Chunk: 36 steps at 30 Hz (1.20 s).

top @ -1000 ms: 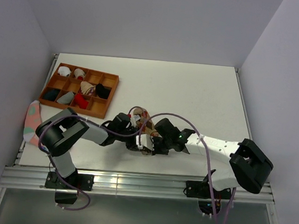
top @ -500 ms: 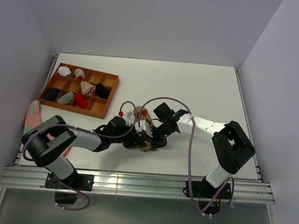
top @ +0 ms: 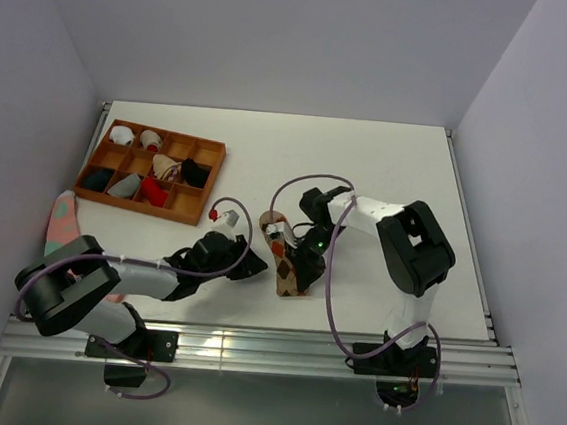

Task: Roll the socks
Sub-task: Roll the sock at the center of the board.

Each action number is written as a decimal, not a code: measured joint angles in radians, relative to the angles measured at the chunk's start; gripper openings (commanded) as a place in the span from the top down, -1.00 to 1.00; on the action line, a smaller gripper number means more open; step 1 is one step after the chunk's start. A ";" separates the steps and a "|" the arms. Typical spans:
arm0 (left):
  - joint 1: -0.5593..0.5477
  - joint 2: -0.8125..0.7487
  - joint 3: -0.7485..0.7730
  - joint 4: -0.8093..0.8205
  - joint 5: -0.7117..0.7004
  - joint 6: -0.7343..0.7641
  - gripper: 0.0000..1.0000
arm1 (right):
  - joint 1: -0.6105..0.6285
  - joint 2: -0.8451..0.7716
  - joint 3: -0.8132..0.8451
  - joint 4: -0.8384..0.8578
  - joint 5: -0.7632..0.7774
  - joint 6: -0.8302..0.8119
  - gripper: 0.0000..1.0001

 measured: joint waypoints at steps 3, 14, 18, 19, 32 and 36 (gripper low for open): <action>-0.039 -0.058 -0.039 0.029 -0.062 0.038 0.40 | -0.001 0.034 0.033 -0.065 -0.034 -0.013 0.66; -0.179 -0.170 -0.161 0.241 -0.168 0.245 0.37 | -0.032 0.150 0.105 -0.172 -0.083 -0.005 0.68; -0.208 -0.110 -0.154 0.312 -0.140 0.320 0.25 | -0.052 0.159 0.105 -0.174 -0.085 0.019 0.70; -0.212 -0.093 -0.151 0.323 -0.134 0.333 0.19 | -0.057 0.164 0.106 -0.176 -0.085 0.023 0.70; -0.274 0.102 -0.007 0.348 -0.060 0.455 0.09 | -0.079 0.214 0.116 -0.198 -0.100 0.066 0.82; -0.274 0.141 0.022 0.346 -0.042 0.479 0.10 | -0.082 0.220 0.116 -0.200 -0.103 0.066 0.83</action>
